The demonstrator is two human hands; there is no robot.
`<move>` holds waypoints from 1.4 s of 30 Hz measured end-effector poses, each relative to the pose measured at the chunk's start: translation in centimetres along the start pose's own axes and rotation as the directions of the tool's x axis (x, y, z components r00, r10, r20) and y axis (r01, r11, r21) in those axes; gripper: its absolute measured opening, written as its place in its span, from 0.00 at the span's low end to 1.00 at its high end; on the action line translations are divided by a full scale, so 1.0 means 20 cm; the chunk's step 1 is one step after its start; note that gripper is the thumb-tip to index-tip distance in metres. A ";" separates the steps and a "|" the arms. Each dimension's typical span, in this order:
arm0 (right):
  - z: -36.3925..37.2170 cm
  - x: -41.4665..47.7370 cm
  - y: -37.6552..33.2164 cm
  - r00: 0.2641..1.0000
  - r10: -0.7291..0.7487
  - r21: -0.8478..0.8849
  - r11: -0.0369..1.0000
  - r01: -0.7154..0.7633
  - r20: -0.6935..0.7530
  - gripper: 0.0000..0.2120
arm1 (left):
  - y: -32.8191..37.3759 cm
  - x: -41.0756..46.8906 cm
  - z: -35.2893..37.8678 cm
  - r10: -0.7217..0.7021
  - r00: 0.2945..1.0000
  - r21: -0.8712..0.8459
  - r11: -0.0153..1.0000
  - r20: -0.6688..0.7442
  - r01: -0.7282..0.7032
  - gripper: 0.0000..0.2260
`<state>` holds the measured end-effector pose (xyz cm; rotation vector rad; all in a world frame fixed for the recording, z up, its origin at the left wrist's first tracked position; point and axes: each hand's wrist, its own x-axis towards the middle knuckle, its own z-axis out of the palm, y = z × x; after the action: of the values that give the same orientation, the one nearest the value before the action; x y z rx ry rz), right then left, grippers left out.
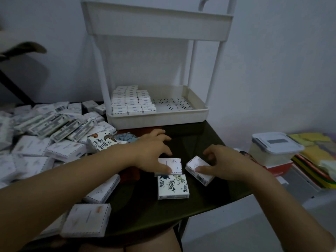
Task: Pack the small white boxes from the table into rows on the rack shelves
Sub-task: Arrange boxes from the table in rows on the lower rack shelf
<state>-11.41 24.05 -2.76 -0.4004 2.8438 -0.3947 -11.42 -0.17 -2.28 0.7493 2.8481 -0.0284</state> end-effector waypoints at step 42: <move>-0.32 1.20 -0.31 0.950 -0.005 0.760 0.599 0.253 -0.312 0.13 | -1.09 0.74 -0.49 -0.743 0.491 -0.781 0.598 -0.455 0.179 0.09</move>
<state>-34.04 12.68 0.29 -0.3707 2.5026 -1.7912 -36.50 -11.24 3.82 -0.4037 3.2766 1.4774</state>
